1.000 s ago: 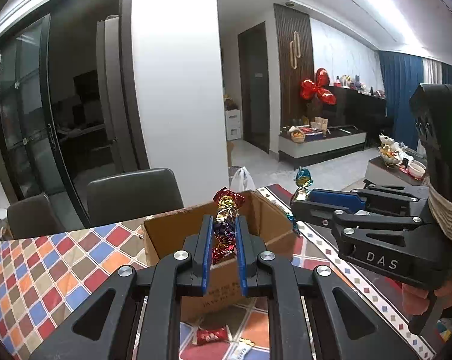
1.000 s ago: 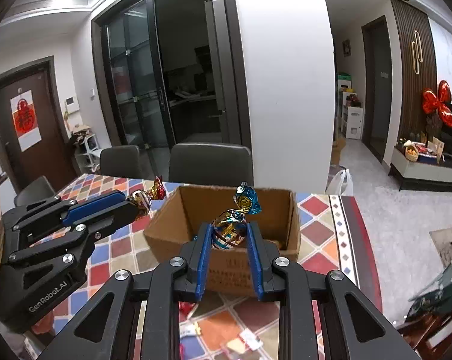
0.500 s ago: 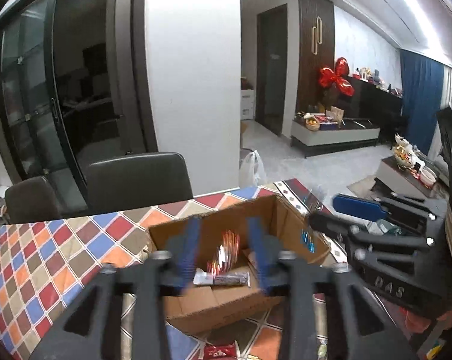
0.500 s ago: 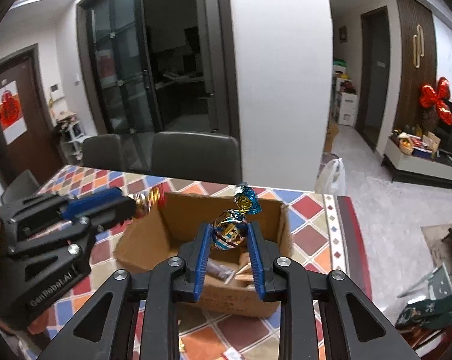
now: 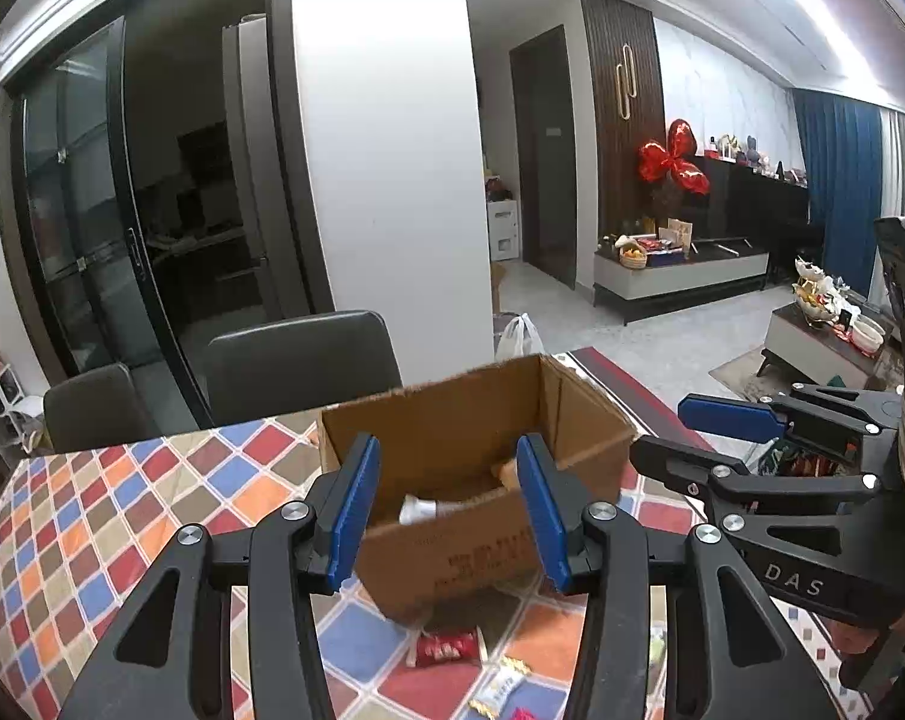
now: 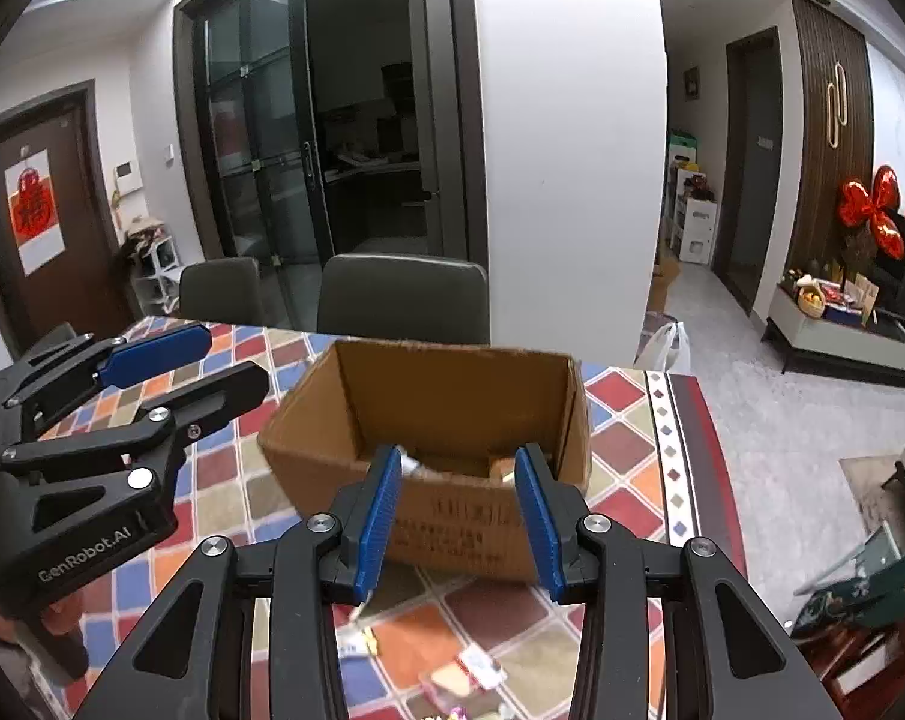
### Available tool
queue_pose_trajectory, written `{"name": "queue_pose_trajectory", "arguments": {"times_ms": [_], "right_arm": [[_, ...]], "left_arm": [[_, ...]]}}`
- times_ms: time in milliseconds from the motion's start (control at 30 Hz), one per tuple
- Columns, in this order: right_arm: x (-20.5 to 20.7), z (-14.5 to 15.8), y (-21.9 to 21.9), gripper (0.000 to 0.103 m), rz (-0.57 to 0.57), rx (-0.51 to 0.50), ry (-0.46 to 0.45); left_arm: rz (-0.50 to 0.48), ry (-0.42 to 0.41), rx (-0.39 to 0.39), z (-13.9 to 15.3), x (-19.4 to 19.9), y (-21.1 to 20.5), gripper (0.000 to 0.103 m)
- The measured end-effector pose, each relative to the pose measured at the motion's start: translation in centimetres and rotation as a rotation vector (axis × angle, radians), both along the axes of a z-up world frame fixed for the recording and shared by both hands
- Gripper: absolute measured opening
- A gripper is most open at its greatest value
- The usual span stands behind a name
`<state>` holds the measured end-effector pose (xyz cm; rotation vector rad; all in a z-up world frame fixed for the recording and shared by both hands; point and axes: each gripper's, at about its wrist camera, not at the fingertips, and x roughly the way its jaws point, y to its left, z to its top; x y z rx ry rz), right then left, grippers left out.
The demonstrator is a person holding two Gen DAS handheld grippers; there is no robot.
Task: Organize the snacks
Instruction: 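Carry both candies into the box and open both grippers, then move both grippers back toward the pink packet and remaining candies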
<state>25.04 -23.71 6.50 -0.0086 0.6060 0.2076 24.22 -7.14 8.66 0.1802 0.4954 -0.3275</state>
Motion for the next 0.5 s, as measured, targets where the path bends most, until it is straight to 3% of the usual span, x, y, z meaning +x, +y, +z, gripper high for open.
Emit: {"name": "queue_pose_trajectory", "arguments": {"times_ms": [267,500], "right_arm": [[-3.9,-1.8,0.6,0.041,0.004,0.008,0.002],[-6.0,-4.0,0.8,0.040,-0.004,-0.002,0.027]], "left_arm": [[0.026,0.037,-0.007,-2.3,-4.0,0.9,0.047],[0.046,0.143,-0.022,-5.7,-6.0,1.2,0.047]]}}
